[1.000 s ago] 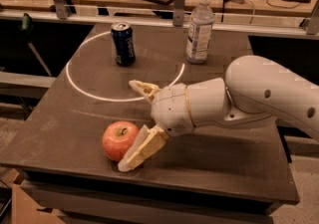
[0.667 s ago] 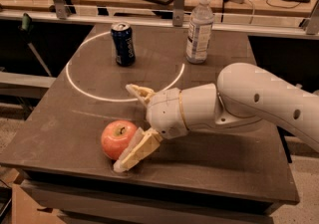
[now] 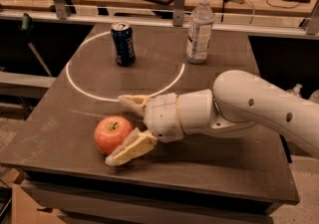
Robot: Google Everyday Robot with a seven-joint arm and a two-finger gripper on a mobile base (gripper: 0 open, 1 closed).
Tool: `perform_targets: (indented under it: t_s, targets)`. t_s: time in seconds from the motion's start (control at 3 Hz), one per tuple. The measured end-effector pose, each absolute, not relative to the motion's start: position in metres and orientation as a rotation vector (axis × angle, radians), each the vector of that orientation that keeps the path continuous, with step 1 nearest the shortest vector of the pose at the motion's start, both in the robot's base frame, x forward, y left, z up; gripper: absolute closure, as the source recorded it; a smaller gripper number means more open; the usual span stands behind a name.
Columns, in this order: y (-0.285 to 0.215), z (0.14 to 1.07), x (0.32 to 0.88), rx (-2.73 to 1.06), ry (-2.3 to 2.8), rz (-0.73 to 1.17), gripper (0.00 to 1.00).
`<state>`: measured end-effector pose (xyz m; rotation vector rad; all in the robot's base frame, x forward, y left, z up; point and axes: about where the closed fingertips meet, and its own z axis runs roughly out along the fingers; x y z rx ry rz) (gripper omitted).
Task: Move apple near blue plastic bottle
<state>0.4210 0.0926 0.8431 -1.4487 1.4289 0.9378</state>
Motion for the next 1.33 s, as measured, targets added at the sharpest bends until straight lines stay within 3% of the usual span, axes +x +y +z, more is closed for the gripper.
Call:
perform_targets:
  t_s: [0.67,1.0,1.33]
  targets:
    - [0.091,0.832,0.425,-1.303,1.41,1.026,0.65]
    - [0.053,0.841,0.44,-1.164,1.444,0.922,0.87]
    - [0.005,0.865,0.445,-1.116,1.516,0.744,1.0]
